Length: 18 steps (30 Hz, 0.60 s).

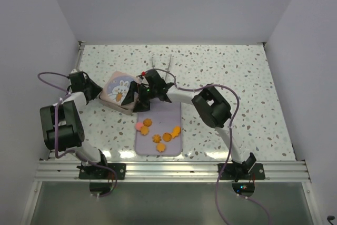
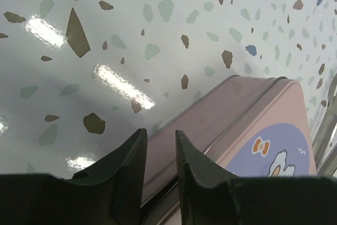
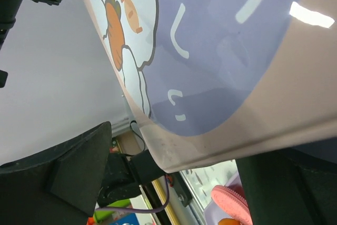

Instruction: Pack the cookies

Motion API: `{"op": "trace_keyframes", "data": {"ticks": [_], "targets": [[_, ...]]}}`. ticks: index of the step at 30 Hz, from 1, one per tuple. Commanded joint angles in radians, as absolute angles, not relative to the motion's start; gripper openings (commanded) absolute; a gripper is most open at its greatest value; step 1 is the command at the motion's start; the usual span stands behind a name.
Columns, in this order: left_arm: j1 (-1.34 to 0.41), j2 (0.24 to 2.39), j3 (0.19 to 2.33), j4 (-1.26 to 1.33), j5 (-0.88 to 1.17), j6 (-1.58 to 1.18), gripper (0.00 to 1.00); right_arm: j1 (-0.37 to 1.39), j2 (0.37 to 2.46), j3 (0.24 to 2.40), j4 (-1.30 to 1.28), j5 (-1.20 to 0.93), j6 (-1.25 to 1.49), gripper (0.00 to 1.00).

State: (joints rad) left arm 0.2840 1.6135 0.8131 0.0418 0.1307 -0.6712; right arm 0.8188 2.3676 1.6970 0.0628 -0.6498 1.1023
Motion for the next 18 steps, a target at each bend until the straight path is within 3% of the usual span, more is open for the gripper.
{"op": "trace_keyframes", "data": {"ticks": [1,18], "targets": [[0.241,1.598,0.781,-0.066,0.216,-0.667,0.33,0.819,2.309,1.674,0.003,-0.629,1.037,0.99],[0.307,1.614,0.824,-0.107,0.210,-0.626,0.33,0.738,2.191,1.640,-0.156,-0.683,0.925,0.99]]}}
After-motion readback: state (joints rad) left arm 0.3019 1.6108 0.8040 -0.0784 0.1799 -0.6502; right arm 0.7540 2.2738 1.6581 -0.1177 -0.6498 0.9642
